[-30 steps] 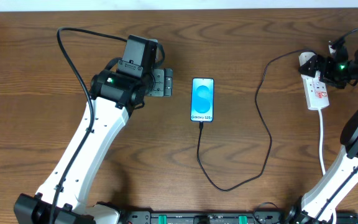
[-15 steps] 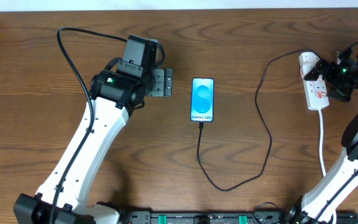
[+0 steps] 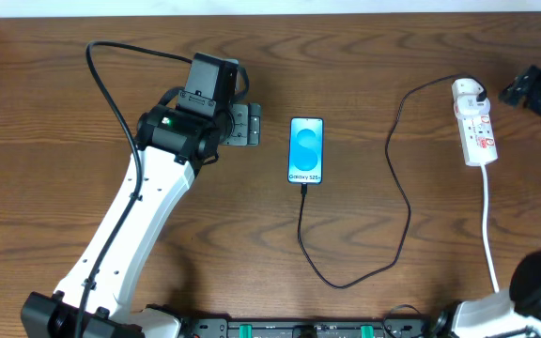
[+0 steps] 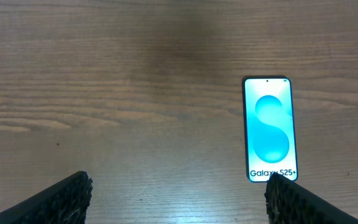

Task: Plug charger to phone and switch on socket

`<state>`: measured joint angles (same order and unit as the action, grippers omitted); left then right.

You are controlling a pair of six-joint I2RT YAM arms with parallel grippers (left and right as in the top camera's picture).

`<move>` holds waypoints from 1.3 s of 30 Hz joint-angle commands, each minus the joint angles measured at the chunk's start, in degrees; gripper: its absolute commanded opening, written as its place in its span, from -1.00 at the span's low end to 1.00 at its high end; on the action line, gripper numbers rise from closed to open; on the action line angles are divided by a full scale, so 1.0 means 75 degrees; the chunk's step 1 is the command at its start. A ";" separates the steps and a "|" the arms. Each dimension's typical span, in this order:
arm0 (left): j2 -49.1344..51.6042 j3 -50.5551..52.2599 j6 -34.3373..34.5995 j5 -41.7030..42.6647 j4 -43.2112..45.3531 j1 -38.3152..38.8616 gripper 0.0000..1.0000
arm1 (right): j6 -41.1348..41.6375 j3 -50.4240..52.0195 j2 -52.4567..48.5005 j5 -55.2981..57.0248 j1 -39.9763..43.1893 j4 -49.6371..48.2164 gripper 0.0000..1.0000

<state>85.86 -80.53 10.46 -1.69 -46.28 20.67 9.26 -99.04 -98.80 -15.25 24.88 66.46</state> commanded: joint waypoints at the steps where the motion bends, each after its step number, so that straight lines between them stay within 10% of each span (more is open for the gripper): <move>1: -0.0020 -0.0035 -0.0076 -0.0096 -0.0020 -0.0017 0.79 | 0.0134 -0.0070 0.0510 -0.0070 -0.0029 0.0029 0.98; 39: -0.0020 -0.0035 -0.0076 -0.0096 -0.0023 -0.0017 0.79 | 0.0131 -0.0070 0.0723 -0.0070 -0.0029 0.0029 0.99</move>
<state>85.86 -80.53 10.46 -1.69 -46.28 20.67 9.72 -99.04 -93.69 -15.44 24.88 66.50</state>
